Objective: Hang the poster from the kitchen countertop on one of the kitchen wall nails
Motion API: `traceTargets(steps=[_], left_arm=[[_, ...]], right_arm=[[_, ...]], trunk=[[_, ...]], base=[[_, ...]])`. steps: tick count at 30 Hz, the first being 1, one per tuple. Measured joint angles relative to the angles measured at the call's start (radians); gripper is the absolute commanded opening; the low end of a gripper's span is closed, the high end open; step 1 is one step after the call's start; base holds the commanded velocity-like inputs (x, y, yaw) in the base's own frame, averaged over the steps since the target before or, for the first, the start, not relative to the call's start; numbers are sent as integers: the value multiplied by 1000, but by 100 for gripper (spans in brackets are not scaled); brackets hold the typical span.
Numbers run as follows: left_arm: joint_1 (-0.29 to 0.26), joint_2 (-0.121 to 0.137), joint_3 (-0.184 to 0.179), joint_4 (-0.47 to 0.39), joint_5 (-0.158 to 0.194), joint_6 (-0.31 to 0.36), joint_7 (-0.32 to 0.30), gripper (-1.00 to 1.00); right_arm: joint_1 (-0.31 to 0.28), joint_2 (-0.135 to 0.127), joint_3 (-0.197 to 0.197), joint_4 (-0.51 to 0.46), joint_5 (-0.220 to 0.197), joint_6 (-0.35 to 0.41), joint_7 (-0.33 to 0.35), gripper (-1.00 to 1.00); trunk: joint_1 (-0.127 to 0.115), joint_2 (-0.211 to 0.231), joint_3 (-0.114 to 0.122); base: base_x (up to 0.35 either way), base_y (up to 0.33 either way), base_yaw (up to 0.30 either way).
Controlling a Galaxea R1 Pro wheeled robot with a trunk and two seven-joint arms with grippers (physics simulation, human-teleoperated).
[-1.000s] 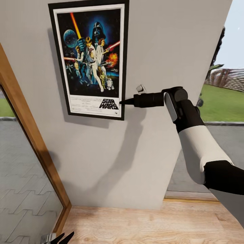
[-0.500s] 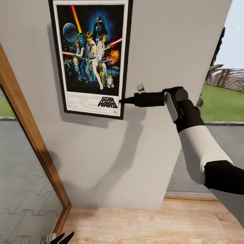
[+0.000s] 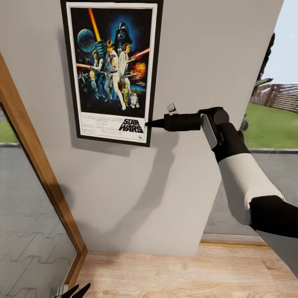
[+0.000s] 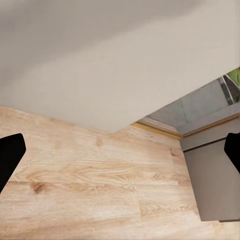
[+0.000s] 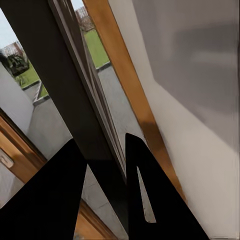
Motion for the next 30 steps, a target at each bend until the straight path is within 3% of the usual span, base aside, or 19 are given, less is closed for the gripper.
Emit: traceTargets(steps=[30], left_arm=[[0, 0, 0, 0, 0, 0, 0, 100]], right_arm=[[3, -1, 5, 17, 3, -2, 1, -100]], trunk=[[0, 0, 0]], base=[[0, 0, 0]])
